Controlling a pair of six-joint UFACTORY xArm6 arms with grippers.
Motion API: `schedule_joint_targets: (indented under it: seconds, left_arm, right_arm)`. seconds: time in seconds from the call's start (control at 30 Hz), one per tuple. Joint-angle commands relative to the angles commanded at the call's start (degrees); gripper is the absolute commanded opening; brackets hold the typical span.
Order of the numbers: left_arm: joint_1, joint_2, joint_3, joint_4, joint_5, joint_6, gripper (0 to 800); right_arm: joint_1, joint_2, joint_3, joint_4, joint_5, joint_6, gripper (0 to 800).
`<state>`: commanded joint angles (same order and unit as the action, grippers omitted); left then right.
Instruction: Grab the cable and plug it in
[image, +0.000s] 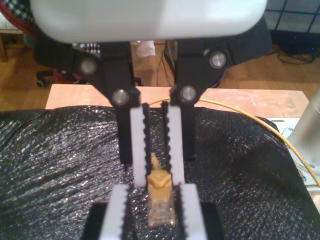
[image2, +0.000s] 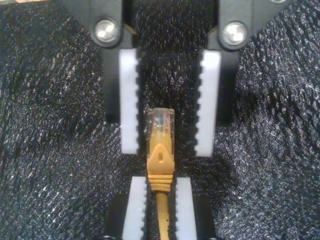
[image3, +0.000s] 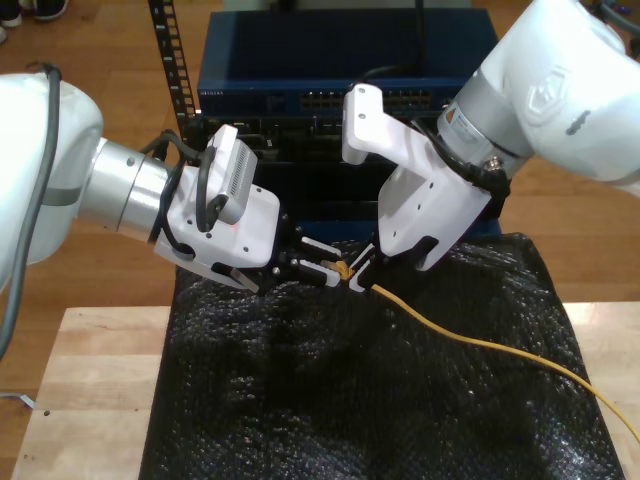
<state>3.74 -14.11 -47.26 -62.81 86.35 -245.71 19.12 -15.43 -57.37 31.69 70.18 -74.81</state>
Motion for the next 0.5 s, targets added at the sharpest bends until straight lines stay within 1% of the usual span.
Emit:
schedule_joint_targets:
  seconds: [0.03, 0.17, 0.2, 0.27, 0.33, 0.43, 0.5]
  left_arm:
    - [0.00, 0.00, 0.09, 0.00, 0.00, 0.00, 179]
    - [0.00, -0.18, 0.09, -0.09, 0.00, -0.09, 52]
    - [0.00, -0.18, 0.09, -0.09, 0.00, -0.09, 34]
    - [0.00, -0.26, 0.09, -0.09, -0.09, -0.09, 29]
    - [0.00, -0.35, 0.09, 0.00, 0.00, -0.18, 22]
    - [0.00, -0.53, 0.09, -0.09, -0.09, -0.44, 14]
    - [0.00, -0.53, 0.09, 0.00, 0.09, -0.53, 7]
  right_arm:
    - [0.00, 0.00, 0.00, 0.00, 0.00, 0.00, 9]
    - [0.00, 0.00, 0.00, 0.00, 0.00, 0.00, 11]
    - [0.00, 0.00, 0.00, 0.00, 0.00, 0.00, 14]
    - [0.00, 0.00, 0.00, 0.00, 0.00, 0.00, 33]
    - [0.00, 0.00, -0.09, 0.09, 0.00, 0.00, 79]
    - [0.00, 0.18, -0.26, 0.00, 0.00, -0.09, 231]
    - [0.00, 0.18, -0.26, 0.09, 0.00, -0.09, 283]
